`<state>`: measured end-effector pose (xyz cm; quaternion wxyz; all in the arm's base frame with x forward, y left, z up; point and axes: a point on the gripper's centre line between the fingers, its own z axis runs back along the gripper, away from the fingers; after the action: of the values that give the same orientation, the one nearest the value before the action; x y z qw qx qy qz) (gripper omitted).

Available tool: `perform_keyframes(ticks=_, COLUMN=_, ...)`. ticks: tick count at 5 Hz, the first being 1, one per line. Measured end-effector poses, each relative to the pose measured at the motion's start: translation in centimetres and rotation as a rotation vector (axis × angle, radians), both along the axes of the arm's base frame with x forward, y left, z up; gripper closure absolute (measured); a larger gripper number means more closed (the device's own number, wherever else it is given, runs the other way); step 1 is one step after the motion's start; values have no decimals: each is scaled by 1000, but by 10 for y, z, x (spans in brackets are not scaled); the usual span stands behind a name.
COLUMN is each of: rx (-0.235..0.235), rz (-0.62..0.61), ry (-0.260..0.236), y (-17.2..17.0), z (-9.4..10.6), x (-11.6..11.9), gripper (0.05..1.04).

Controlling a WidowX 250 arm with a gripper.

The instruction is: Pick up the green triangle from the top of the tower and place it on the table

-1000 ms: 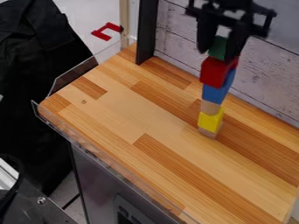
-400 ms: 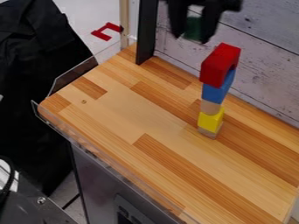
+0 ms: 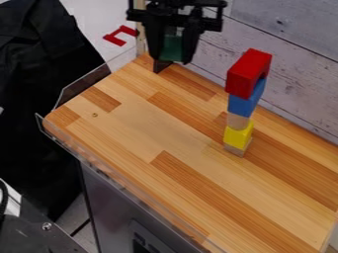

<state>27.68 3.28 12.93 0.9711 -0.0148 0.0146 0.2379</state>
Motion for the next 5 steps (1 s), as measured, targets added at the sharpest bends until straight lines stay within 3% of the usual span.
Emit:
perform_keyframes(ticks=1, rx=57, rz=113, ry=35, y=12, z=-12, x=1, gripper=603)
perform_keyframes(ticks=2, rx=119, rz=138, ry=109, y=22, z=-39, x=10, gripper=603)
perform_keyframes(ticks=3, rx=99, rz=133, ry=146, y=23, z=-74, x=25, gripper=603)
perform_keyframes(ticks=4, rx=7, rz=199, ry=153, y=19, z=-112, x=33, gripper=603)
perform_keyframes(ticks=5, rx=-84, rz=263, ry=130, y=22, z=-127, x=35, gripper=603)
